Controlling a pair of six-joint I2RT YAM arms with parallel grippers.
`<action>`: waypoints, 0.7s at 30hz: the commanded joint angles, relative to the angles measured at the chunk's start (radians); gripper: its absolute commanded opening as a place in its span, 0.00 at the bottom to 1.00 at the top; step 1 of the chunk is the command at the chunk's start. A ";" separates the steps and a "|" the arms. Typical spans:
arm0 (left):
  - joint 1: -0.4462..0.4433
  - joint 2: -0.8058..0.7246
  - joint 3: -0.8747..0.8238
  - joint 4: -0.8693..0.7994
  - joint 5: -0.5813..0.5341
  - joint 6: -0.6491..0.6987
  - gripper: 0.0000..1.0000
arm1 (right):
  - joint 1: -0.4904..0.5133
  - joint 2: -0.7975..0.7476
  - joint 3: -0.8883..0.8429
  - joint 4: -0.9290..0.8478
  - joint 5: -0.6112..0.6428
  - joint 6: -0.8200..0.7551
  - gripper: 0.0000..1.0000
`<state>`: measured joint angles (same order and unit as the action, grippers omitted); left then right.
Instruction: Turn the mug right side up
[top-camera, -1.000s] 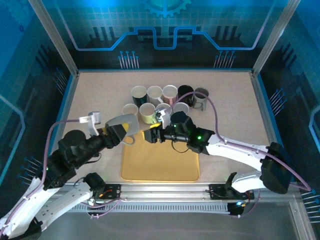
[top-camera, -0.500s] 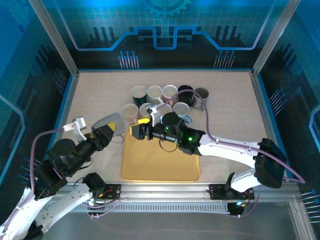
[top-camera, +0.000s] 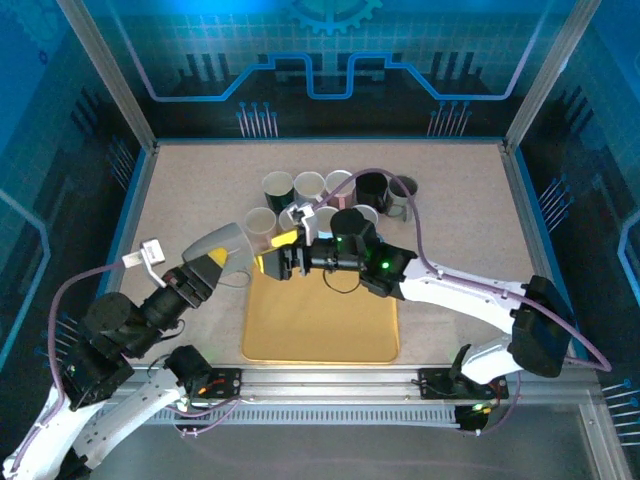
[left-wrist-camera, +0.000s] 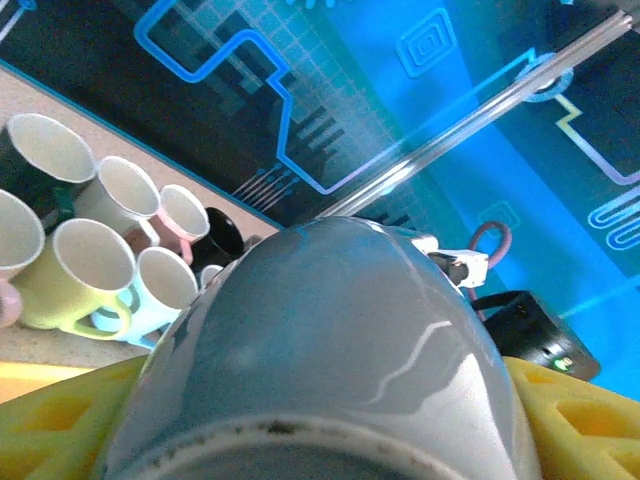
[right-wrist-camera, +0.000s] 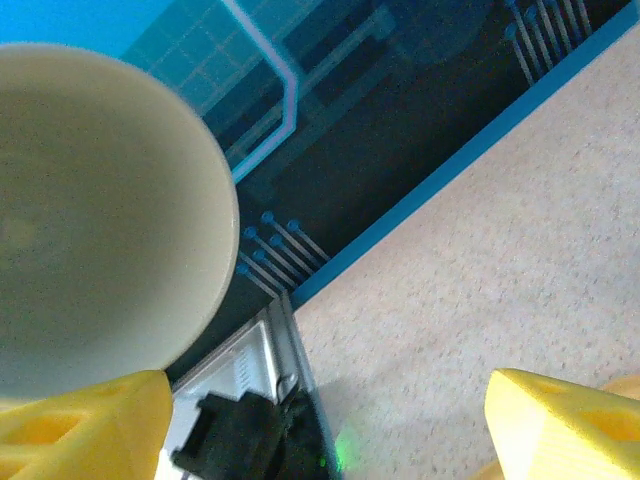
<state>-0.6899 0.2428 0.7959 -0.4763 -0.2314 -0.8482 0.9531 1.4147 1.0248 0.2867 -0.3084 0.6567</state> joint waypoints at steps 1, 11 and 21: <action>0.006 -0.020 -0.016 0.192 0.061 -0.004 0.57 | -0.043 -0.072 -0.078 0.101 -0.176 0.078 0.84; 0.006 0.048 -0.003 0.342 0.081 0.001 0.57 | -0.148 -0.299 -0.265 0.191 -0.222 0.166 0.85; 0.006 0.130 -0.049 0.518 0.137 0.050 0.57 | -0.044 -0.222 -0.181 0.293 -0.346 0.248 0.85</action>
<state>-0.6899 0.3641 0.7528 -0.1295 -0.1287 -0.8288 0.8833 1.1690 0.7914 0.5438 -0.6247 0.8856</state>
